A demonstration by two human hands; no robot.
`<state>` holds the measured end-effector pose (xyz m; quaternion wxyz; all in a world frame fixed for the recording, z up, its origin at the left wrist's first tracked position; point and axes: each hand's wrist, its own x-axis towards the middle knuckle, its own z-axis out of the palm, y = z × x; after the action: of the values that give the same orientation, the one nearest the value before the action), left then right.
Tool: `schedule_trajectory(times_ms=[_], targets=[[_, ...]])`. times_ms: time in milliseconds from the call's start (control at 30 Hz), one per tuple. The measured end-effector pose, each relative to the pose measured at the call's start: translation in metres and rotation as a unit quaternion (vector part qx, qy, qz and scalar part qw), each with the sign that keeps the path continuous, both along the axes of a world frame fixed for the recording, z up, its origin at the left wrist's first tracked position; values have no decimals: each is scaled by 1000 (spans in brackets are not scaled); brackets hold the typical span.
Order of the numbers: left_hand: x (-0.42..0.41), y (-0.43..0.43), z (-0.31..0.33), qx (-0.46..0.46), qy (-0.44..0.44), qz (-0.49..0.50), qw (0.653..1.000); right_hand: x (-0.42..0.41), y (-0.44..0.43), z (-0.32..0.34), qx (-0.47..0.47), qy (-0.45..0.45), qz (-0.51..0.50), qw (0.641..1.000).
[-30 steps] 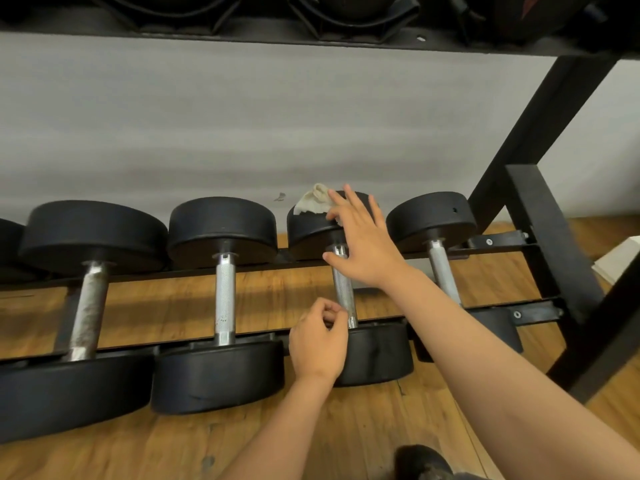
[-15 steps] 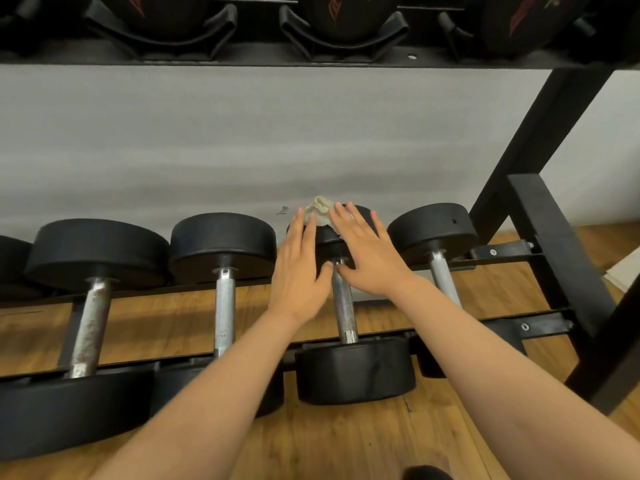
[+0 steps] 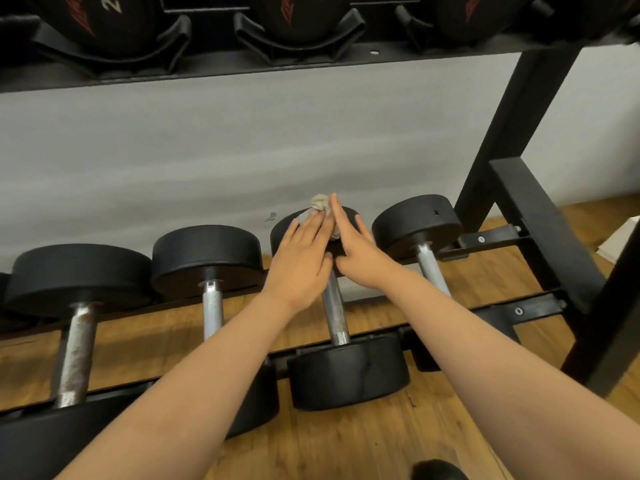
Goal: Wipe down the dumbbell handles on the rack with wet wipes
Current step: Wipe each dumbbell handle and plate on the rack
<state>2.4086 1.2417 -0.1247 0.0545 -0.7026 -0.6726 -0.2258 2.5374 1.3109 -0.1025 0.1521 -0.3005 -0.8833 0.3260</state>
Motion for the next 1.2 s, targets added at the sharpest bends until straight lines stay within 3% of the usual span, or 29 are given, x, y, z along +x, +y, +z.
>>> schedule_trajectory(times_ms=[267,433,533,667,733,833,933,1000,1133,1200], targets=[[-6,-3,-1,0,51,-23,998,-4,-4,-5,62,-51,-60,995],[-5,2,7,10,57,-10,998,31,-53,-26,136,39,-146,979],[1,8,8,-14,120,9,993,39,-83,-45,127,1,-150,981],[8,5,-10,-48,115,7,992,36,-115,-73,138,-40,-153,978],[2,15,-7,-47,98,10,994,40,-120,-84,172,-31,-151,973],[-4,20,-1,-46,5,51,998,42,-115,-87,189,-12,-153,970],[4,-9,-25,-23,4,45,999,41,-117,-86,207,-6,-149,967],[-3,-12,-29,-24,6,24,999,40,-118,-87,198,1,-157,967],[-11,2,-21,-33,-106,82,990,41,-119,-88,180,16,-174,968],[-2,-11,-34,-16,-116,81,990,40,-120,-88,183,20,-175,967]])
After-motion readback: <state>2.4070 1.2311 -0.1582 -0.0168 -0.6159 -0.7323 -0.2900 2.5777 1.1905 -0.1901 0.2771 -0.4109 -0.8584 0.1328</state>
